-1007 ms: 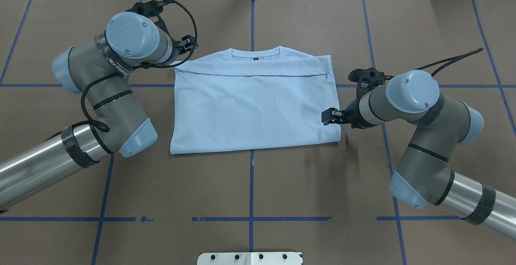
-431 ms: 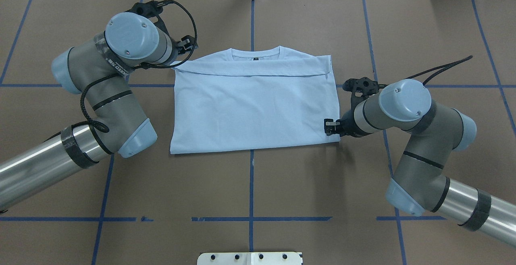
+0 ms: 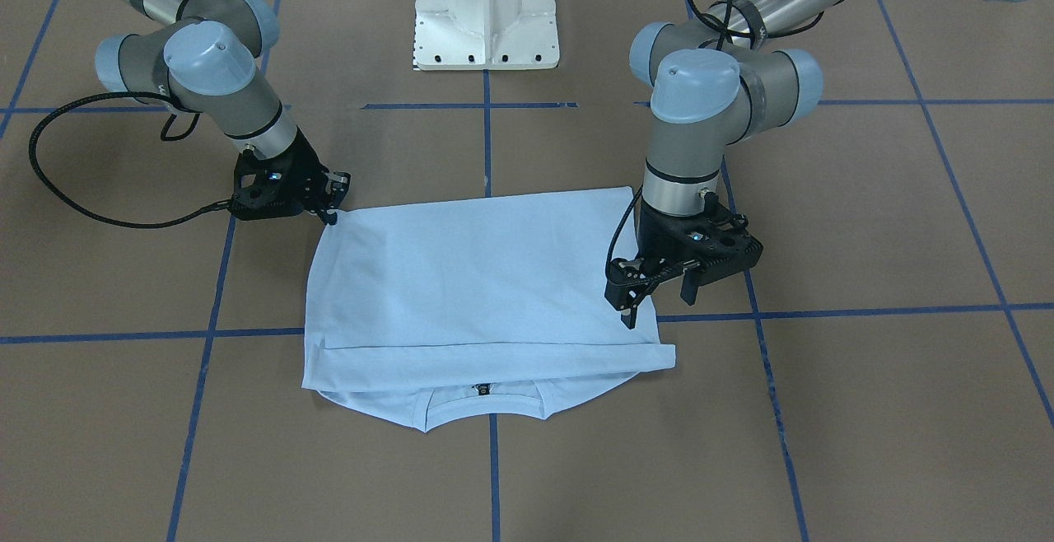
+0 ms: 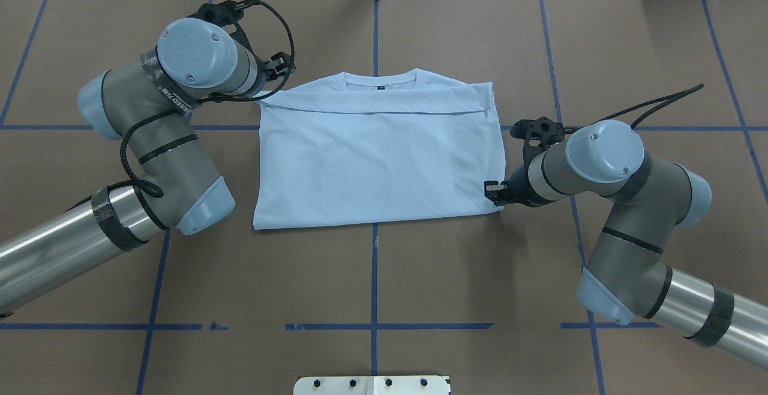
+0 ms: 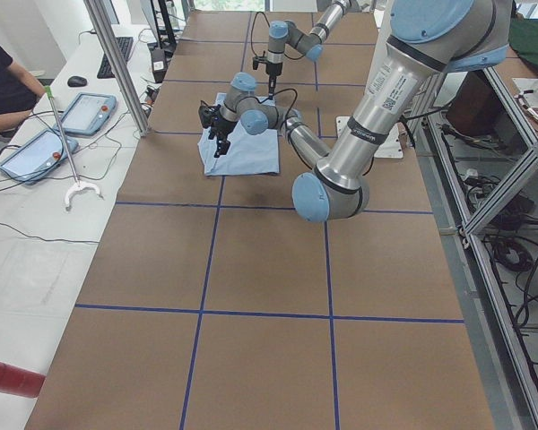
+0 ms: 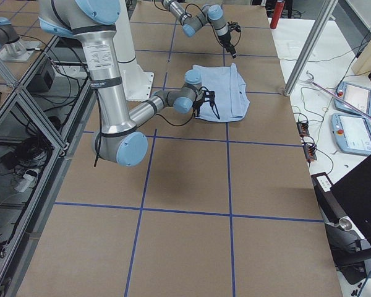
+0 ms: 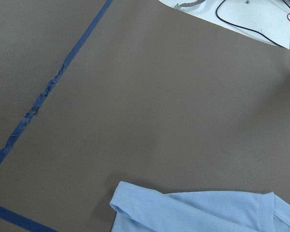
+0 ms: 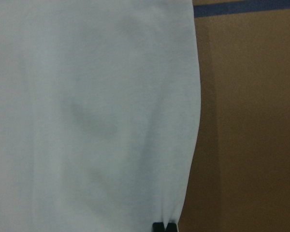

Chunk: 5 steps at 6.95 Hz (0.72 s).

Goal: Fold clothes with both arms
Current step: 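Grasp the shirt edge with the right gripper and drag it nearer the robot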

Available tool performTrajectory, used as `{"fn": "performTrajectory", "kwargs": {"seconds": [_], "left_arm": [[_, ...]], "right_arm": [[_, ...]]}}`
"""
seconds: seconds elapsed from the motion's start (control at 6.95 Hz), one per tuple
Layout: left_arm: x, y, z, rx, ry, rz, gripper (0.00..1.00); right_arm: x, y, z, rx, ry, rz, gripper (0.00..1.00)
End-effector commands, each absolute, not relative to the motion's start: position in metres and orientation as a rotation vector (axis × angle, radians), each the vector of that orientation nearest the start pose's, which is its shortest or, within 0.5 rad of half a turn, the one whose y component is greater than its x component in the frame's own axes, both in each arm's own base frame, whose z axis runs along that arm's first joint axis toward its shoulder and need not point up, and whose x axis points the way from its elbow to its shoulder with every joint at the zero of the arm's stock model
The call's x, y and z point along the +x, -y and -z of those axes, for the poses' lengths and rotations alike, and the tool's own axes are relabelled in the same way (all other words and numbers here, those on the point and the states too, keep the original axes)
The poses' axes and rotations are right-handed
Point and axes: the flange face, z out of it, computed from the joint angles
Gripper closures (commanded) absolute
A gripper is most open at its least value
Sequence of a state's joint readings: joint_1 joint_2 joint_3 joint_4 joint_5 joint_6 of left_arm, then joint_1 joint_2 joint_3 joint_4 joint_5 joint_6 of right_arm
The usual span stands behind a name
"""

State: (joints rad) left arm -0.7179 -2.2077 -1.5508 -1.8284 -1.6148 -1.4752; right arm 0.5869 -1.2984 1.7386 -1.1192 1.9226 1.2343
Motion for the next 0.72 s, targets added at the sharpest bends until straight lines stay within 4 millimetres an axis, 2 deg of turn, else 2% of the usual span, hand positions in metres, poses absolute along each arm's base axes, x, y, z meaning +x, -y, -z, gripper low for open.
{"fn": "performTrajectory", "kwargs": {"seconds": [0.0,0.14,0.29,0.43,0.58], "left_arm": [[0.453,0.565,-0.264,0.312,-0.833,0.561,0.00],[0.453,0.565,-0.263,0.313,-0.832,0.562,0.00],[0.452,0.565,-0.263,0.315,-0.833,0.562,0.00],[0.452,0.564,-0.262,0.317,-0.834,0.565,0.00],[0.460,0.557,-0.264,0.308,-0.836,0.562,0.00]], "right_arm": [[-0.442,0.394,-0.392,0.076,0.939,-0.044,1.00],[-0.430,0.337,-0.395,0.046,0.948,0.025,1.00],[-0.396,0.277,-0.399,0.001,0.948,0.087,1.00],[-0.378,0.228,-0.399,-0.050,0.941,0.162,1.00],[-0.373,0.189,-0.400,-0.138,0.931,0.199,1.00]]}}
